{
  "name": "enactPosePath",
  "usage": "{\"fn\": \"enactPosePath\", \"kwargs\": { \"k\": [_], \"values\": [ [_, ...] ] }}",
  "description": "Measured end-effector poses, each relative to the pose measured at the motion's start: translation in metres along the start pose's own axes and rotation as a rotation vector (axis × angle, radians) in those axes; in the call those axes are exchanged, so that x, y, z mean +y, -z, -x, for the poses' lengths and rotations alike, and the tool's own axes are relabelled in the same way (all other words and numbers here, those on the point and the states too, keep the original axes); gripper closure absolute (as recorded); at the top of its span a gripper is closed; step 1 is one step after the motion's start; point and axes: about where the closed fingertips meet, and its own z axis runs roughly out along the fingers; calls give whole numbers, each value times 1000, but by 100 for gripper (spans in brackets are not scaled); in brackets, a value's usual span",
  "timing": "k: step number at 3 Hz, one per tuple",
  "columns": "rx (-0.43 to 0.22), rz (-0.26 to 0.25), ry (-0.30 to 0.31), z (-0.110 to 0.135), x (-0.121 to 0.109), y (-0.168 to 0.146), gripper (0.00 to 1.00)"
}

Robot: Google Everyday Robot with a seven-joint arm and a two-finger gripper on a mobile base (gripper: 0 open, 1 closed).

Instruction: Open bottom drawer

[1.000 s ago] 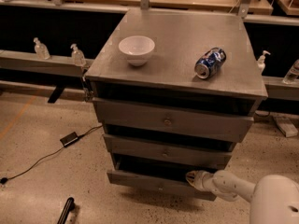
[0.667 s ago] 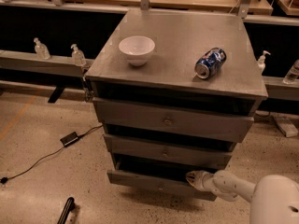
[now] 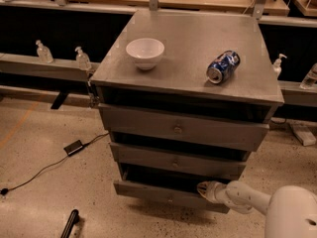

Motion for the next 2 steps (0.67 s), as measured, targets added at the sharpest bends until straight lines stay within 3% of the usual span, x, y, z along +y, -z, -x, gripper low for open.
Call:
{"fn": "enactPosePath", "kwargs": {
  "k": [2],
  "values": [
    [0, 0, 0, 0, 0, 0, 100]
  ]
}}
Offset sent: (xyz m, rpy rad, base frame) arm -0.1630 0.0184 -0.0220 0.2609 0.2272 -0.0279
